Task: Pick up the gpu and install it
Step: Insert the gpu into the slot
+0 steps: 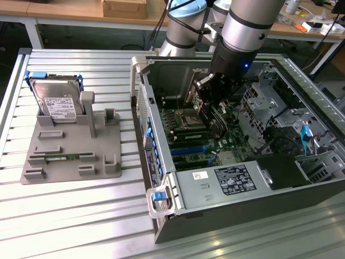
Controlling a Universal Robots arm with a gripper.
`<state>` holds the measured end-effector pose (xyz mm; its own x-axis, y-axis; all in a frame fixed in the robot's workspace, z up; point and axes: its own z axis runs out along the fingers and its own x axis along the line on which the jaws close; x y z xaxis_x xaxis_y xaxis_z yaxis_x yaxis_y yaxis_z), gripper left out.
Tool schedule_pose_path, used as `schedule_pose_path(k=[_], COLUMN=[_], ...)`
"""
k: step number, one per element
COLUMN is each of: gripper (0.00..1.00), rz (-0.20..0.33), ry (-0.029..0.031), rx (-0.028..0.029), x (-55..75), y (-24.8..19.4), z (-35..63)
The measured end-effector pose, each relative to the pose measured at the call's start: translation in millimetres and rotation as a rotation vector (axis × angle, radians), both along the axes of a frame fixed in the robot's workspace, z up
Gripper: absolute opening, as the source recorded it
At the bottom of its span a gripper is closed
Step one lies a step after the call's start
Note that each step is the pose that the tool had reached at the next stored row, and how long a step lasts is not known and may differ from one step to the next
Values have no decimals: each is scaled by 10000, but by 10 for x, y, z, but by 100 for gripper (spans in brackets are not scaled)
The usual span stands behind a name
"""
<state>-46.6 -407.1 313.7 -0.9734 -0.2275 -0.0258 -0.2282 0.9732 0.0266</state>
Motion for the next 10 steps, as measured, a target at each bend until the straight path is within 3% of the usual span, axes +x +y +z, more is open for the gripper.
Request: schedule_pose_path(k=[10], gripper=[26], rz=[813], ry=[0], rx=[0], x=[10], y=[0], z=[0])
